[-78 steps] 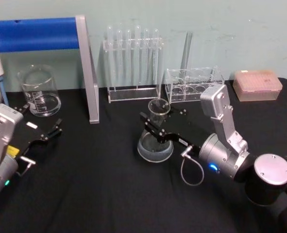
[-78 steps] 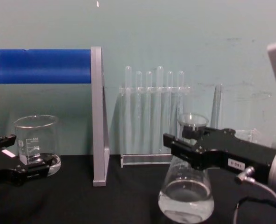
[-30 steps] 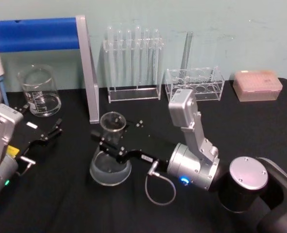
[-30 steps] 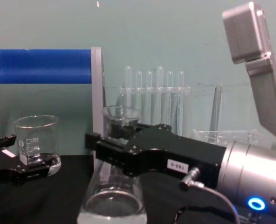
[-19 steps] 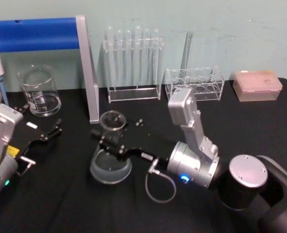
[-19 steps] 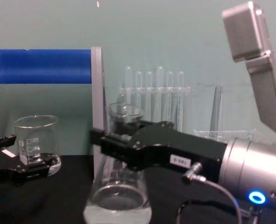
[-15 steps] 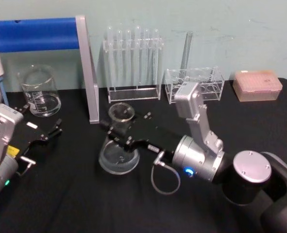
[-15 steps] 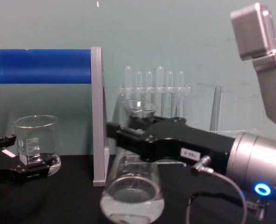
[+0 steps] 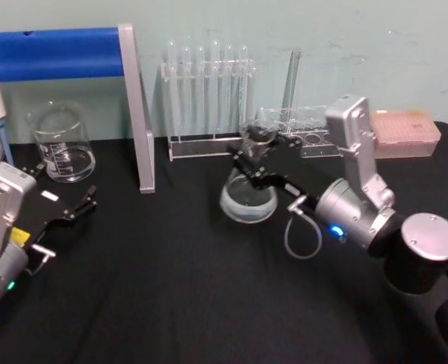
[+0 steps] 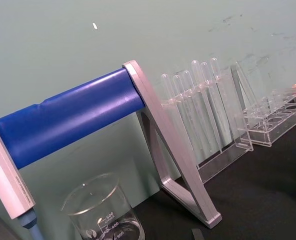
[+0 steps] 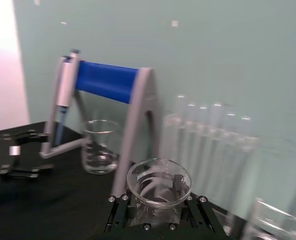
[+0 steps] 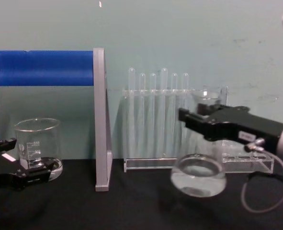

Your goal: Grasp the erlenmeyer flask with one hand, shake it three times, then place it back.

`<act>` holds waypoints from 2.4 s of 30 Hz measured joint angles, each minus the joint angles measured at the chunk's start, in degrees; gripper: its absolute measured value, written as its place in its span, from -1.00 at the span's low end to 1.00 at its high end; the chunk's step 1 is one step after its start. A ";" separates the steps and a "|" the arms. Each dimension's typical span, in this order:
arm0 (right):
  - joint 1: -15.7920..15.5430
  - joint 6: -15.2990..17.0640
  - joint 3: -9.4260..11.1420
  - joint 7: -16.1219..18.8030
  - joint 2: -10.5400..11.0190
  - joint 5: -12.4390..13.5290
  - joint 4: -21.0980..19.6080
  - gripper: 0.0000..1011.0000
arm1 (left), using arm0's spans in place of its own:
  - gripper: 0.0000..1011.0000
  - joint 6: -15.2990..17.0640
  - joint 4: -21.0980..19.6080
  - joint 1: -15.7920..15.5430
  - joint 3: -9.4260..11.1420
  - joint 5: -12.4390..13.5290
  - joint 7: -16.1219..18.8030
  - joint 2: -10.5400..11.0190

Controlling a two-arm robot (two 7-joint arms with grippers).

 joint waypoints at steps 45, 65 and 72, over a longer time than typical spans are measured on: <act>-1.92 2.35 -3.82 6.31 -2.62 1.41 -3.92 -0.11 | 0.98 0.00 0.00 0.00 0.00 0.00 0.00 0.00; -1.52 2.25 -7.37 7.44 -1.22 3.24 -4.76 -0.11 | 0.98 0.00 0.00 0.00 0.00 0.00 0.00 0.00; -0.66 1.58 -5.52 4.77 -0.61 2.05 -3.24 -0.11 | 0.98 0.00 0.00 0.00 0.00 0.00 0.00 0.00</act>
